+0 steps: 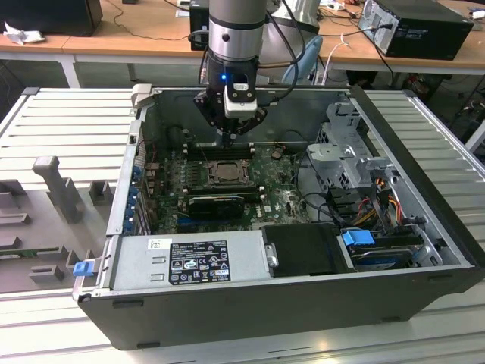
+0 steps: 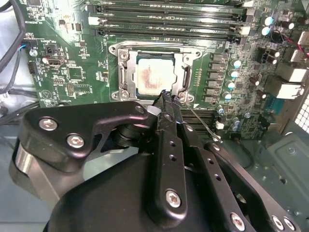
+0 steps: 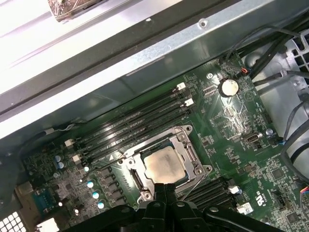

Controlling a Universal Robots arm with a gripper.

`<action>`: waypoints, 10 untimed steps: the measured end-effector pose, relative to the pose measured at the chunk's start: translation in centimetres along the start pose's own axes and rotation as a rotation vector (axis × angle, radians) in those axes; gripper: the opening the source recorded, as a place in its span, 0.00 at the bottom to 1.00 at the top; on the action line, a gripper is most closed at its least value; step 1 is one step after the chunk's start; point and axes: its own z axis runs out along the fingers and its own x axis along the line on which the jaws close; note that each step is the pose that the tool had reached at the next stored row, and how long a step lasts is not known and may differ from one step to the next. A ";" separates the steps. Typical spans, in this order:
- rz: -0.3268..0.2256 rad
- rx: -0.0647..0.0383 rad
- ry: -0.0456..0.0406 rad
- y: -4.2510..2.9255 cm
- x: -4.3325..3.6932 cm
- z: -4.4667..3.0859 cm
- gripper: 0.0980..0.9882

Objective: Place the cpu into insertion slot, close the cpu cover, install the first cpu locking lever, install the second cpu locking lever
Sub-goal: 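Install the first cpu locking lever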

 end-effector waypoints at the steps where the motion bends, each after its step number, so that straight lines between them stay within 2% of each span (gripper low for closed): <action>1: -0.005 0.000 0.0000 0.00 0.00 0.00 0.01; 10: -0.068 0.001 -0.0001 0.00 0.00 0.00 0.01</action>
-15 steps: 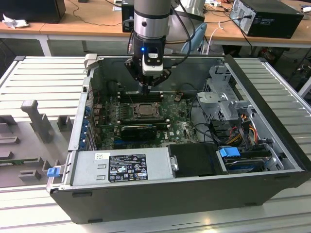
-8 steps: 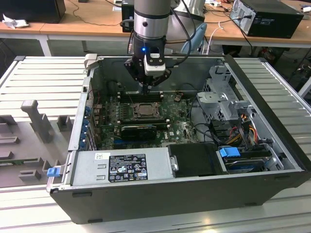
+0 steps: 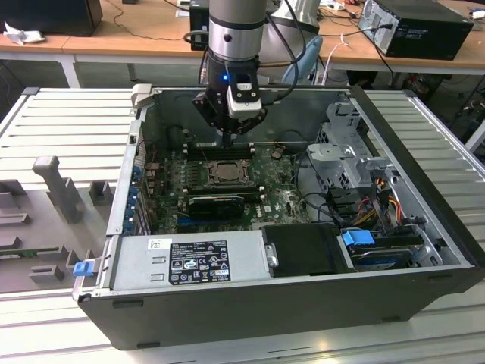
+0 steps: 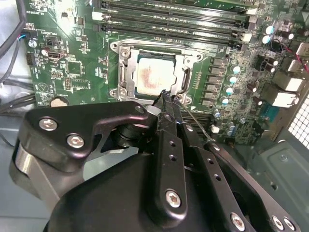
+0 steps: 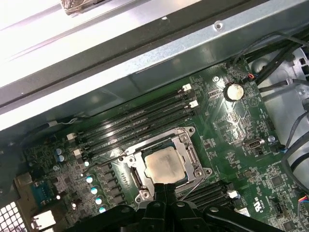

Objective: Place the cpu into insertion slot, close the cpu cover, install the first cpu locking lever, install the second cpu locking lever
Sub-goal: 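Install the first cpu locking lever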

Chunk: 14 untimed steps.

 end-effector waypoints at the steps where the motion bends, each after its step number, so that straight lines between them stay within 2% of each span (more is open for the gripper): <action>1: -0.009 0.000 0.0000 0.00 0.00 0.00 0.01; 4: -0.033 0.001 -0.0001 0.00 0.00 0.00 0.01; 9: -0.119 0.003 -0.0003 0.00 0.00 0.00 0.01; 14: -0.161 0.003 -0.0004 0.00 0.00 0.00 0.01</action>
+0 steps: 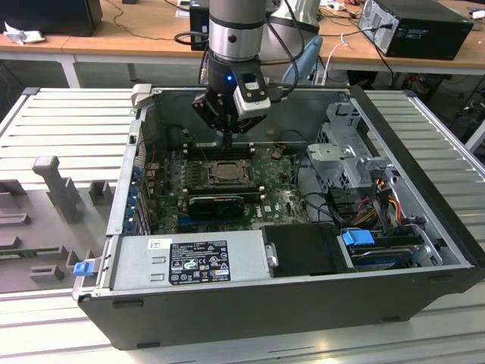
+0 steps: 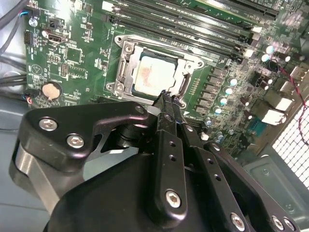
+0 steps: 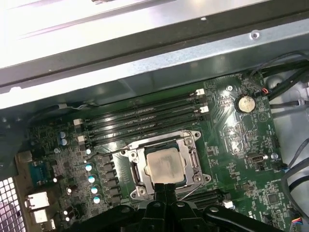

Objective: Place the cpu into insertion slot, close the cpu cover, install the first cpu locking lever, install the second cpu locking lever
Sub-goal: 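Install the first cpu locking lever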

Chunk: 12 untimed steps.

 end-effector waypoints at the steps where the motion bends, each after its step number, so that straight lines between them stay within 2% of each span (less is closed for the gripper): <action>1: -0.016 0.000 0.0000 0.00 0.00 0.00 0.01; 12: -0.110 0.002 -0.0002 0.00 0.00 0.00 0.01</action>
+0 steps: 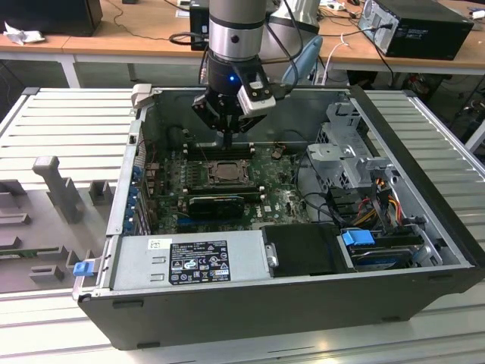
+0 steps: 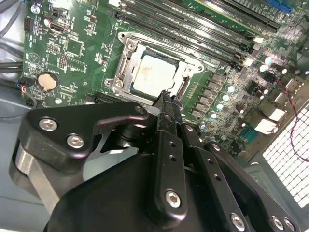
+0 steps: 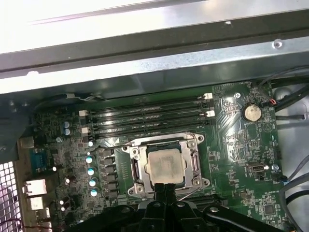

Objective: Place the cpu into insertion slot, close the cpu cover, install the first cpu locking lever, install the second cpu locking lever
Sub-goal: 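Install the first cpu locking lever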

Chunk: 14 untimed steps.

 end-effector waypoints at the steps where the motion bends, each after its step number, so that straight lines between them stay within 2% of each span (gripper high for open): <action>1: -0.012 0.000 0.0000 0.00 0.00 0.00 0.01; 3: -0.071 -0.001 0.0000 0.00 0.00 0.00 0.01; 4: -0.078 -0.005 0.0004 0.00 0.00 0.00 0.01; 6: -0.088 -0.035 0.0028 0.00 0.00 0.00 0.01; 7: -0.091 -0.045 0.0013 0.00 0.01 0.00 0.01; 8: -0.093 -0.050 -0.0062 0.00 0.03 0.00 0.01; 10: -0.097 -0.053 -0.0213 -0.01 0.12 0.04 0.01; 11: -0.099 -0.054 -0.0232 -0.03 0.22 0.09 0.01; 13: -0.101 -0.056 -0.0230 -0.13 0.98 0.26 0.01; 14: -0.101 -0.058 -0.0229 -0.23 1.83 0.44 0.01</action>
